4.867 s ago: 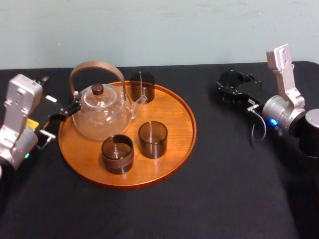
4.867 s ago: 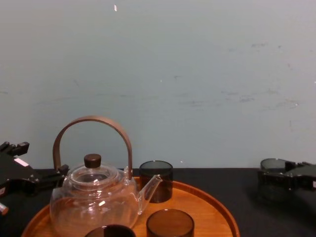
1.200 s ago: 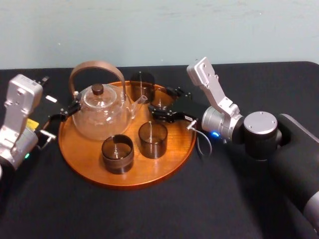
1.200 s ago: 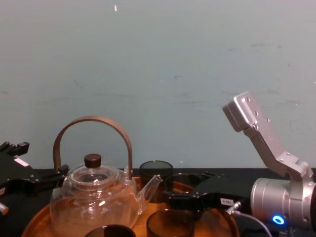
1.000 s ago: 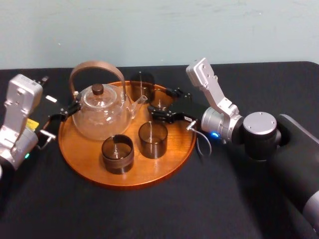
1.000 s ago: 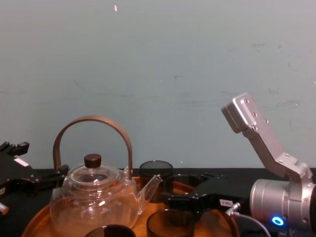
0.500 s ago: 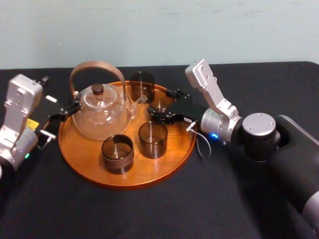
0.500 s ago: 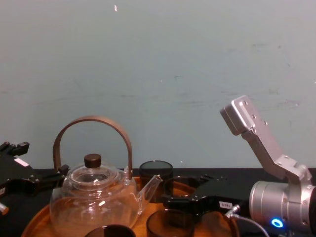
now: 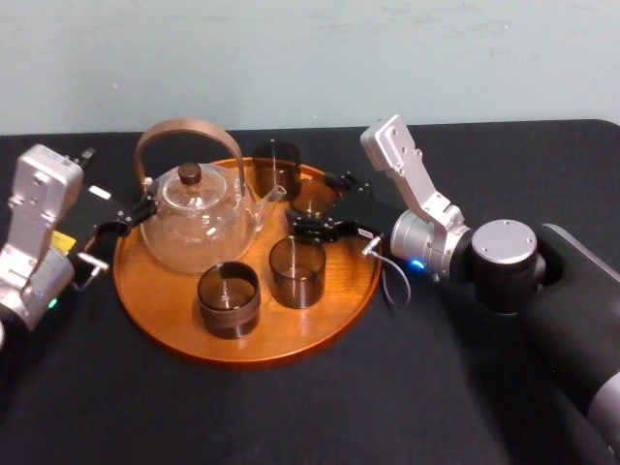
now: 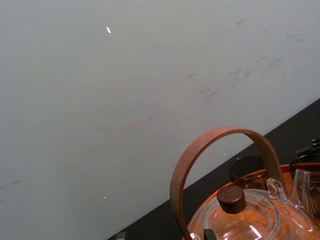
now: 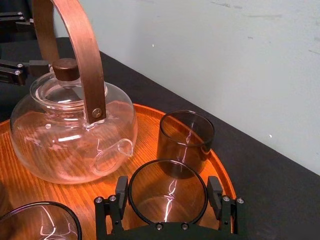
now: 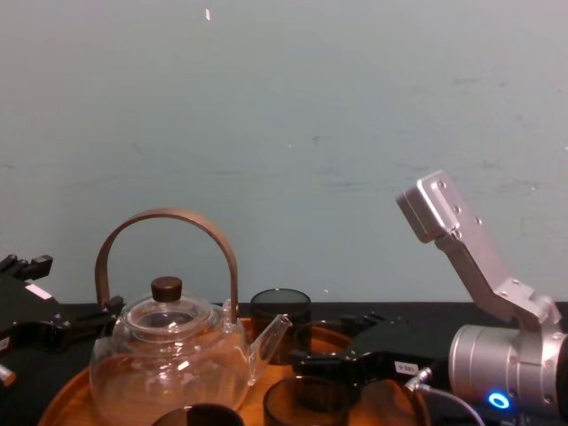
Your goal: Pick up the glass from the table and place it on the tray.
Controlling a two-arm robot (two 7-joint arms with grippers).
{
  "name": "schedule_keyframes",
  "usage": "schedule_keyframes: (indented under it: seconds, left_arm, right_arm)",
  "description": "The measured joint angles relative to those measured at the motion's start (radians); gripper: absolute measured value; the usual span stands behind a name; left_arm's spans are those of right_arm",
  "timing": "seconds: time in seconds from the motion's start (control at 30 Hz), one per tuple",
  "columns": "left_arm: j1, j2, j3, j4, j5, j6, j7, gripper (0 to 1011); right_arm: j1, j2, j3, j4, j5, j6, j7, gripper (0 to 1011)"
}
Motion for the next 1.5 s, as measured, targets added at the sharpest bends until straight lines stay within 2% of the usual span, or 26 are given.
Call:
schedule_keyframes:
  seconds: [0.27, 0.47, 0.9, 1.03, 1.17, 1.2, 1.5]
  left_arm:
    - [0.0, 0.0, 0.0, 0.0, 0.0, 0.0, 0.0, 1009]
    - [0.0, 0.0, 0.0, 0.0, 0.0, 0.0, 0.0, 1010]
    - [0.0, 0.0, 0.0, 0.0, 0.0, 0.0, 0.0, 1009]
    - [0.0, 0.0, 0.0, 0.0, 0.0, 0.0, 0.0, 1009]
    - [0.0, 0.0, 0.0, 0.0, 0.0, 0.0, 0.0, 1009]
    - [0.0, 0.0, 0.0, 0.0, 0.0, 0.0, 0.0, 1009]
    - [0.0, 0.0, 0.0, 0.0, 0.0, 0.0, 0.0, 1010]
  right_arm:
    - [-0.001, 0.0, 0.001, -0.001, 0.002, 0.0, 0.003, 1002]
    - [-0.019, 0.011, 0.006, -0.031, 0.011, 0.013, 0.011, 1002]
    - [-0.137, 0.09, 0.032, -0.238, 0.031, 0.018, -0.016, 1002]
    - [-0.198, 0.13, 0.053, -0.333, 0.029, 0.005, -0.05, 1002]
    - [-0.239, 0.158, 0.073, -0.396, 0.026, 0.0, -0.075, 1002]
    - [-0.264, 0.175, 0.089, -0.432, 0.025, -0.001, -0.089, 1002]
    - [-0.322, 0.211, 0.157, -0.487, 0.025, -0.007, -0.134, 1002]
